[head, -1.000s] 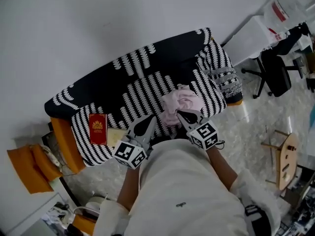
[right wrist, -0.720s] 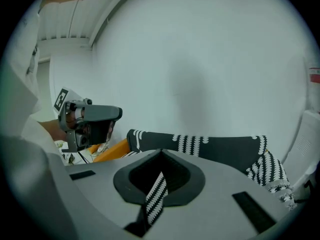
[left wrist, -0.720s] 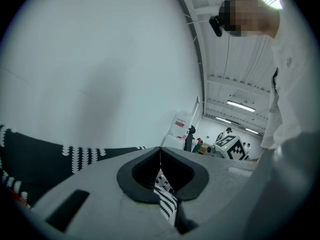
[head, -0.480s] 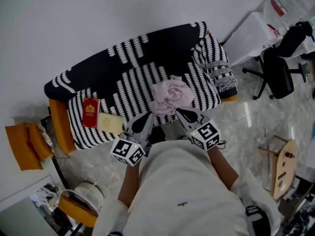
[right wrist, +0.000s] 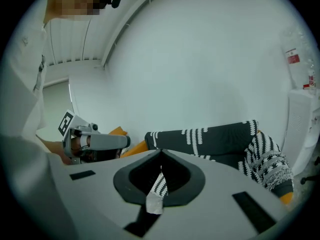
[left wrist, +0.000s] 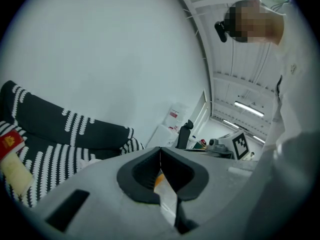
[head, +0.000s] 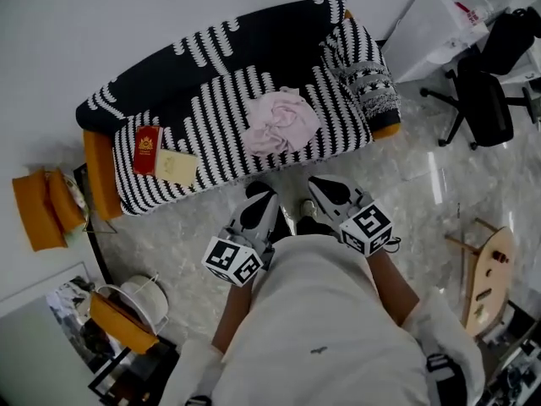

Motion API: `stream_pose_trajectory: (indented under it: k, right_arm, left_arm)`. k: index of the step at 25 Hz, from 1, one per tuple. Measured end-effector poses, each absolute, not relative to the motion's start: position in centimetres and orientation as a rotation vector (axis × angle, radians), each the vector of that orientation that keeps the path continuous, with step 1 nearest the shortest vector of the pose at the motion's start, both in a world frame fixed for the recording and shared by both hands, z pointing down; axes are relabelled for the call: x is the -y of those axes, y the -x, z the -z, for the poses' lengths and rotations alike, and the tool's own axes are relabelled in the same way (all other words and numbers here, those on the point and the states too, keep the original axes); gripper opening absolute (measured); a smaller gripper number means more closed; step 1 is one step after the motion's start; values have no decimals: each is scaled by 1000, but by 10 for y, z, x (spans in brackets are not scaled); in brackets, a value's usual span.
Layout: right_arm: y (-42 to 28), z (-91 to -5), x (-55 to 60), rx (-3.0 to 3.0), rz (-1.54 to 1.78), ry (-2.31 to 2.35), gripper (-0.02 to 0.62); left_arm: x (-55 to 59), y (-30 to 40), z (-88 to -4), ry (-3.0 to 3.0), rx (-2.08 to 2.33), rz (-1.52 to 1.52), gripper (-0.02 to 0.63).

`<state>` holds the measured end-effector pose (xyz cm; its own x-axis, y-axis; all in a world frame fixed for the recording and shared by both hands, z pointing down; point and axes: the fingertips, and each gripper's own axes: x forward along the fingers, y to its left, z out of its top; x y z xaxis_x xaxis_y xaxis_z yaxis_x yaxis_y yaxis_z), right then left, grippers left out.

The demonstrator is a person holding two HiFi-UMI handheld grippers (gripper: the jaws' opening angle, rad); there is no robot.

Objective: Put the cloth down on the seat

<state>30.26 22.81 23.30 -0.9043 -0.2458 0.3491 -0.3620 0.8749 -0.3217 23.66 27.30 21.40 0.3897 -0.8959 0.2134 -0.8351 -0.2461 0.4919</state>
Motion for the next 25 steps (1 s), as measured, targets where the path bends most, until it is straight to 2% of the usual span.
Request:
stream_pose_trajectory:
  k: [9, 25]
  right_arm:
    - [-329, -199, -264, 2841, -641, -430, 9]
    - [-305, -185, -315, 2895, -595, -328, 9]
  left_arm:
    - [-313, -263, -185, -2144, 1559, 143, 12]
    - [-356, -251, -176, -2167, 1605, 133, 12]
